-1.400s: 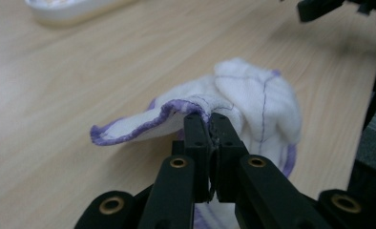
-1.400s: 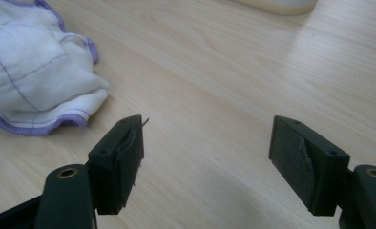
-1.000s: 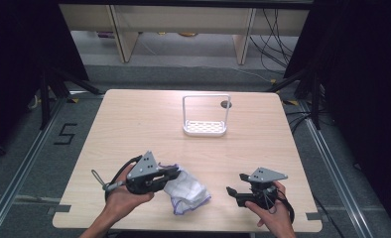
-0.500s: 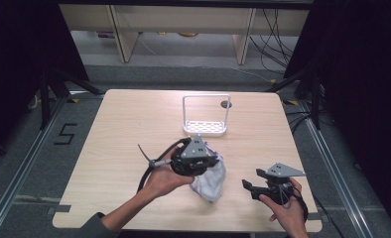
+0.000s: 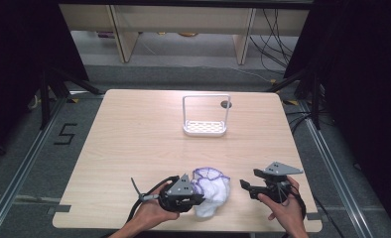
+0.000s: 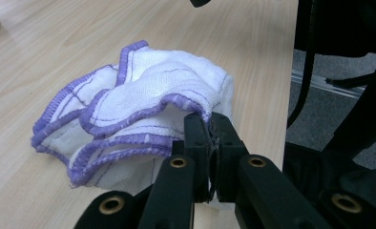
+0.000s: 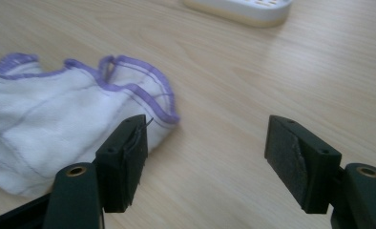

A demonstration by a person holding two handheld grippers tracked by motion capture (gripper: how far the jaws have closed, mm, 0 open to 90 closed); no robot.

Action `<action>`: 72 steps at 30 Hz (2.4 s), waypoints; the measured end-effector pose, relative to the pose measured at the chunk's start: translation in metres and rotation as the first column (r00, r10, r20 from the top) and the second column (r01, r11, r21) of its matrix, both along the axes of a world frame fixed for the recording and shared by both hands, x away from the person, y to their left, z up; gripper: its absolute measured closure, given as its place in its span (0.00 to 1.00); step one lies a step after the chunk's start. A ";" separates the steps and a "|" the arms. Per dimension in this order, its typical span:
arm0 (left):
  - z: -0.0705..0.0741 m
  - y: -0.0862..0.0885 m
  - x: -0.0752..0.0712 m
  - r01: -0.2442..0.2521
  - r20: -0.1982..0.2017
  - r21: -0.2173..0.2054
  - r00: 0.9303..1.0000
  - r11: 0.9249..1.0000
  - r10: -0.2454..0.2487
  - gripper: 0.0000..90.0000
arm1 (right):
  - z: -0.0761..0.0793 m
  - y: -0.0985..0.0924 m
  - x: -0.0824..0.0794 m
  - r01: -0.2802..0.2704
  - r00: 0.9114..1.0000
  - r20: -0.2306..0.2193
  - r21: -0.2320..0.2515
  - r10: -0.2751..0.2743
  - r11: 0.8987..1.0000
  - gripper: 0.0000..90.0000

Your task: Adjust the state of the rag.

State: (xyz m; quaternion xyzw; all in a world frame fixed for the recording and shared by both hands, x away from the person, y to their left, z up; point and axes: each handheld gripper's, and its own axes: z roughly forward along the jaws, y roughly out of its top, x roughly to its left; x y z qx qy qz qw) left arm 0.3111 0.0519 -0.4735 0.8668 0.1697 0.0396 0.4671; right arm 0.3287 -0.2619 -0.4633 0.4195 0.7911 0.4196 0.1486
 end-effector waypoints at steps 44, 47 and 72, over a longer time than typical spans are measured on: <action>-0.010 0.116 0.001 -0.331 -0.130 -0.039 0.937 0.943 0.324 0.45 | 0.021 0.096 0.037 -0.334 0.933 -0.161 -0.050 0.322 0.941 0.95; -0.009 0.114 0.001 -0.335 -0.133 -0.045 0.936 0.941 0.327 0.45 | 0.037 0.077 0.023 -0.309 0.948 -0.094 -0.040 0.304 0.950 0.95; 0.000 0.031 0.061 -0.236 -0.234 -0.041 0.947 0.971 0.220 0.44 | -0.014 -0.015 -0.027 -0.169 0.975 -0.155 -0.037 0.162 0.985 0.95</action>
